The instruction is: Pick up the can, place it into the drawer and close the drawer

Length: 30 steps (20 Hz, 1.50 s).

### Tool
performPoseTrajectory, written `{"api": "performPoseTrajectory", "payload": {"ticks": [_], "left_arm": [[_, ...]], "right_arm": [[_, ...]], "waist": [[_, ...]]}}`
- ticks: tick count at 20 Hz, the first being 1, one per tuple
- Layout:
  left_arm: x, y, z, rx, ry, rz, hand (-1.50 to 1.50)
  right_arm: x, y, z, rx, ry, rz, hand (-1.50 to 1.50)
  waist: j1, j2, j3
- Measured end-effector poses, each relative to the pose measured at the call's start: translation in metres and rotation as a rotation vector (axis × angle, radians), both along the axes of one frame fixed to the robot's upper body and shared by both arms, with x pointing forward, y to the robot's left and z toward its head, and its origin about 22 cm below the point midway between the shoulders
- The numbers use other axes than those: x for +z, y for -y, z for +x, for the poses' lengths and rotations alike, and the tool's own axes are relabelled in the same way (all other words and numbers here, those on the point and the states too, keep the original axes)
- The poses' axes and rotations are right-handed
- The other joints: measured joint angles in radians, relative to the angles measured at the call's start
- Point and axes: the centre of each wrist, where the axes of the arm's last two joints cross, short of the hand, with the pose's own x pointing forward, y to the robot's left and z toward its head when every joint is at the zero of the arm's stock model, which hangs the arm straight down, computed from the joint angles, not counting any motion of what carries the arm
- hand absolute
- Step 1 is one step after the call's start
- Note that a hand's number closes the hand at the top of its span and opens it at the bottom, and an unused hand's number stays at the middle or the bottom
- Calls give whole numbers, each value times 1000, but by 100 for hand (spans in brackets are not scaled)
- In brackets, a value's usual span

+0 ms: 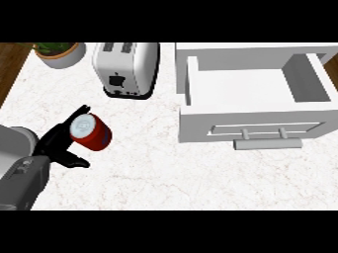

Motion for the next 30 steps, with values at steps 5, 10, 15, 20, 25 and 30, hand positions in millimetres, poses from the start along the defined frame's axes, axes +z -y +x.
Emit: {"api": "performPoseTrajectory", "payload": {"ticks": [5,10,15,20,25,30], "left_arm": [[-4,8,1,9,-22,-48,150],[0,20,12,-20,-55,-107,150],[3,29,19,-83,-52,-148,150],[16,42,35,-146,-13,-180,150],[11,66,36,58,75,-246,150],[1,91,29,295,143,-262,150]], "right_arm": [[0,8,2,6,0,4,-150],[2,7,-7,8,-2,14,-150],[1,0,-10,8,-6,27,-150],[4,-7,-9,1,-1,31,-150],[4,-5,-15,-27,-19,27,-150],[5,-6,-20,-41,-21,31,-150]], "waist": [[1,1,0],[-1,0,0],[4,-2,0],[10,-4,1],[29,-12,3],[45,-19,4]]}}
